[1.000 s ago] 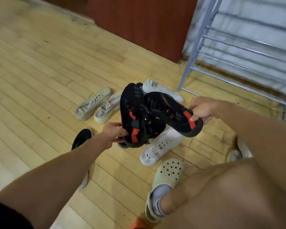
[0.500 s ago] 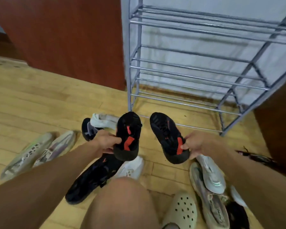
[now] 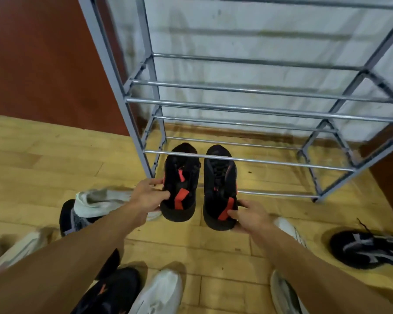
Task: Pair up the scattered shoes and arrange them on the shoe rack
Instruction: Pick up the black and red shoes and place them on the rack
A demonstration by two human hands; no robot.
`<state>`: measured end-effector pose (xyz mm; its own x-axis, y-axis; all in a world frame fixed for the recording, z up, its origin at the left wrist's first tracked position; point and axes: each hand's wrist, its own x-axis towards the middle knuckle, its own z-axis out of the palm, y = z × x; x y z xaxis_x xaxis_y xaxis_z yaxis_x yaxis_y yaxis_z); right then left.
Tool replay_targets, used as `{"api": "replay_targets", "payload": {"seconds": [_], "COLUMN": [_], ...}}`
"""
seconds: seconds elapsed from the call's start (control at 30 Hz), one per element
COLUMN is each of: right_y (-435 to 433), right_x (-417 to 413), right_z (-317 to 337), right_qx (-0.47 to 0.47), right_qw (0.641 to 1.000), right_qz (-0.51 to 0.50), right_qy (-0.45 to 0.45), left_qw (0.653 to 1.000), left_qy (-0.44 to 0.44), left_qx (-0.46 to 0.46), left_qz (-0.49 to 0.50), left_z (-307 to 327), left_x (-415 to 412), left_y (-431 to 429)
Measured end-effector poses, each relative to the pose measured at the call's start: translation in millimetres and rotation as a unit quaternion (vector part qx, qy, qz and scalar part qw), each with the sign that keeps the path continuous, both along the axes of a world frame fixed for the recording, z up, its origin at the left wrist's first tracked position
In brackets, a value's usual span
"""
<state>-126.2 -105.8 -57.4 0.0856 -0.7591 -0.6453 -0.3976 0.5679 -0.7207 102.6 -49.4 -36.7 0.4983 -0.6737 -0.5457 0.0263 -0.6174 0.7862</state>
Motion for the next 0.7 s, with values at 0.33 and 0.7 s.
{"api": "replay_targets", "payload": {"seconds": [0.33,0.7], "right_y": [-82,-87], "right_x": [39,60], "right_z": [-55,-93], "right_qx": [-0.063,-0.098], "right_qw": [0.998,0.995], "right_qz": [0.020,0.003], "right_qy": [-0.009,-0.017], "left_qw": [0.992,0.985], "left_qy": [-0.128,-0.164], "left_qx": [0.003,0.022], "left_qz": [0.005,-0.047], "left_z": [-65,-89], "left_x": [29,35], "left_y": [-93,-106]}}
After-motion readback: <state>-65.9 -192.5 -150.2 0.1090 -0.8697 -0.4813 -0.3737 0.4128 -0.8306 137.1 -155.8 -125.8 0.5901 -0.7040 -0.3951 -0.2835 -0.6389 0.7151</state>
